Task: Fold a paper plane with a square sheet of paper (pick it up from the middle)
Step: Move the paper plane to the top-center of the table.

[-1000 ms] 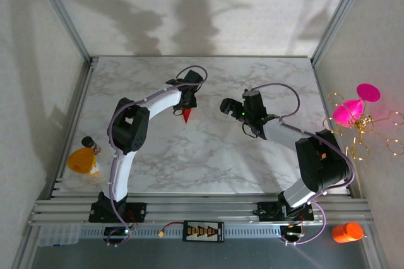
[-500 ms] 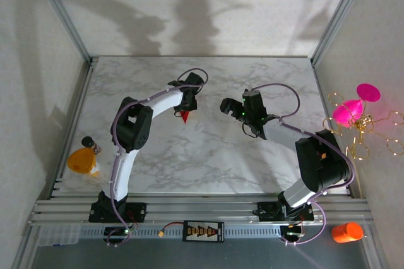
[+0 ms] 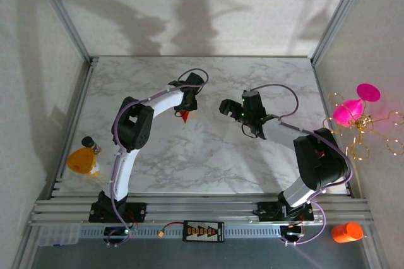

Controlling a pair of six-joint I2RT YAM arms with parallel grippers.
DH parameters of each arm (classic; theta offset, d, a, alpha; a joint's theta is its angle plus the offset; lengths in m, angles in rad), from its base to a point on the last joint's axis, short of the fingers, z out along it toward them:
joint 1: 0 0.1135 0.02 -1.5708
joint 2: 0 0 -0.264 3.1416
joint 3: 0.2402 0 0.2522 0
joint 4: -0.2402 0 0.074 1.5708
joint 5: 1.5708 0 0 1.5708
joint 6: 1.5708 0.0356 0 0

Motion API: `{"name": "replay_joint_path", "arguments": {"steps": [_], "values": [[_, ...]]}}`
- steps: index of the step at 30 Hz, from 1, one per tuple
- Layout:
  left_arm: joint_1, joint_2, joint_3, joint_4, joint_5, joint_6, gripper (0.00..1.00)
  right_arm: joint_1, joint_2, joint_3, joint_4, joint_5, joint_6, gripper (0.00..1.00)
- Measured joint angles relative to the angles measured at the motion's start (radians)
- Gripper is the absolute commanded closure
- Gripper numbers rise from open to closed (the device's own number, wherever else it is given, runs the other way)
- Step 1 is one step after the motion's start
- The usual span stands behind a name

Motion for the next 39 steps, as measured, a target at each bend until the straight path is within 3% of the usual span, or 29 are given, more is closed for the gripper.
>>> {"name": "replay_joint_path", "arguments": {"steps": [10,13,21,37,39], "values": [[0.000,0.000,0.000,0.002,-0.002,0.008,0.59,0.000,0.010,0.004,0.001,-0.016,0.008,0.03],[0.002,0.000,-0.001,0.007,0.006,0.008,0.58,0.000,0.018,0.005,0.002,-0.025,0.011,0.04],[0.010,-0.018,-0.029,0.039,0.045,0.007,0.69,0.000,0.035,0.007,0.013,-0.055,0.019,0.07],[0.010,-0.106,-0.082,0.082,0.080,0.007,0.71,0.000,0.097,0.024,0.039,-0.160,0.043,0.11],[0.010,-0.106,-0.082,0.080,0.078,0.007,0.67,0.000,0.097,0.024,0.039,-0.160,0.046,0.11]]}}
